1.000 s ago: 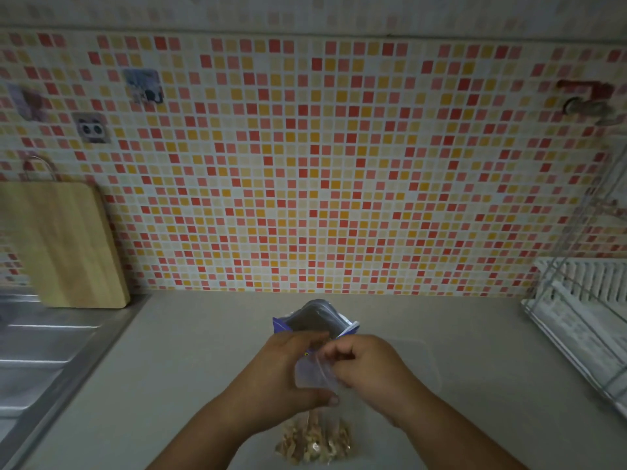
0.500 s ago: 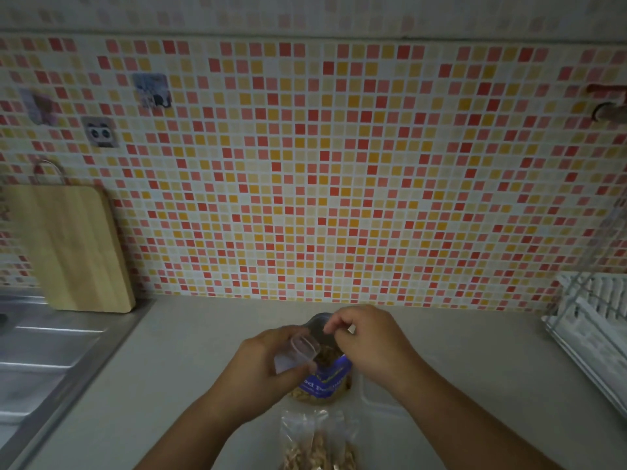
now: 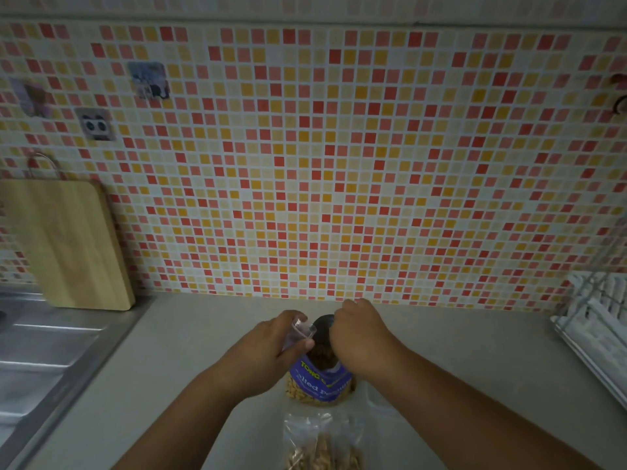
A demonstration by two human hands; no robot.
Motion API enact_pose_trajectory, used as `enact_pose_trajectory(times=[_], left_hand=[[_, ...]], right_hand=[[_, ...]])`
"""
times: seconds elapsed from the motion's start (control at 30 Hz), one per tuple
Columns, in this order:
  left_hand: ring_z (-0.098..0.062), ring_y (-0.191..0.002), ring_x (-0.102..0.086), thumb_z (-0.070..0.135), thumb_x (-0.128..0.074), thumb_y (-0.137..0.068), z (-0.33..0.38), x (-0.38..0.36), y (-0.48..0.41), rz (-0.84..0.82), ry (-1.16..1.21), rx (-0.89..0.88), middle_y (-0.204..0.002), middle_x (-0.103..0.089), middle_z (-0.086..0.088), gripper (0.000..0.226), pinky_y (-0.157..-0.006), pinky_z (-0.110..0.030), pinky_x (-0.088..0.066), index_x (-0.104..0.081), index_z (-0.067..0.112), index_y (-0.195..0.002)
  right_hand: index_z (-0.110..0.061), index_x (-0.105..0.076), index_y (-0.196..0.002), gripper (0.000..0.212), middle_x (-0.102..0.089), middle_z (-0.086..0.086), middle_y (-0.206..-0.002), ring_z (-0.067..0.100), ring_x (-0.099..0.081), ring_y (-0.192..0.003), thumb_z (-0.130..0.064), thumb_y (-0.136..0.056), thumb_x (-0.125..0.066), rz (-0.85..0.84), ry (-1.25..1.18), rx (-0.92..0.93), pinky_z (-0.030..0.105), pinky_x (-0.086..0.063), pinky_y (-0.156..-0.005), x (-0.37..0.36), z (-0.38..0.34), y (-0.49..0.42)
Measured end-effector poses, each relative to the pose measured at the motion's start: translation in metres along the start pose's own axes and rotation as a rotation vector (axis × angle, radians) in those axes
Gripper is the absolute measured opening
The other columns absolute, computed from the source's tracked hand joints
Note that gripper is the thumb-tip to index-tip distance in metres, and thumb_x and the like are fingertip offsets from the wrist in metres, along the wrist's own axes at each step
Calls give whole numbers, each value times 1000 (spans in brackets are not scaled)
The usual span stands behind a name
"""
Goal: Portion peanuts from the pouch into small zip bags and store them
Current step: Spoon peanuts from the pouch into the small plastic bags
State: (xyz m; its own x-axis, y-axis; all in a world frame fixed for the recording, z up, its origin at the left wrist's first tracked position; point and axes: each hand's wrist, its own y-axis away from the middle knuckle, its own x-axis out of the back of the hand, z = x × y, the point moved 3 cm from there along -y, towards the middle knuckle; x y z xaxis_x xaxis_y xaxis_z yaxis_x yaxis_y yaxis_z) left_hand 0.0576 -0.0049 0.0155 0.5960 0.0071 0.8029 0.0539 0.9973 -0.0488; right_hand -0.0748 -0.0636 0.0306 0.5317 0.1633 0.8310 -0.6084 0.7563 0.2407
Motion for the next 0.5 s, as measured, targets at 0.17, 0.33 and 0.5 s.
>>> enact_pose_trajectory(times=[0.17, 0.33, 0.5], left_hand=[[-10, -106, -58, 51, -42, -92, -6, -5, -3, -57, 17, -12, -125, -60, 5, 40, -89, -30, -50, -39, 31, -127], [-4, -89, -58, 51, -39, -92, -10, -6, -5, -18, 83, -6, -105, -62, 9, 32, -72, -17, -45, -43, 32, -118], [-6, -87, -59, 51, -37, -93, -9, -7, -6, -8, 101, 6, -99, -60, 11, 31, -72, -17, -46, -44, 32, -116]], right_hand=[[-14, -54, -121, 30, -60, 9, -117, 28, -53, -110, -17, -92, -49, 58, -221, -87, 36, -37, -87, 11, 18, 11], [-11, -52, -126, 34, -59, 9, -119, 27, -55, -108, -17, -92, -49, -31, -280, -77, 33, -38, -80, 15, 19, 12], [-13, -47, -131, 43, -53, 10, -129, 30, -46, -120, -32, -93, -51, -121, -148, -56, 38, -35, -102, 17, 12, 11]])
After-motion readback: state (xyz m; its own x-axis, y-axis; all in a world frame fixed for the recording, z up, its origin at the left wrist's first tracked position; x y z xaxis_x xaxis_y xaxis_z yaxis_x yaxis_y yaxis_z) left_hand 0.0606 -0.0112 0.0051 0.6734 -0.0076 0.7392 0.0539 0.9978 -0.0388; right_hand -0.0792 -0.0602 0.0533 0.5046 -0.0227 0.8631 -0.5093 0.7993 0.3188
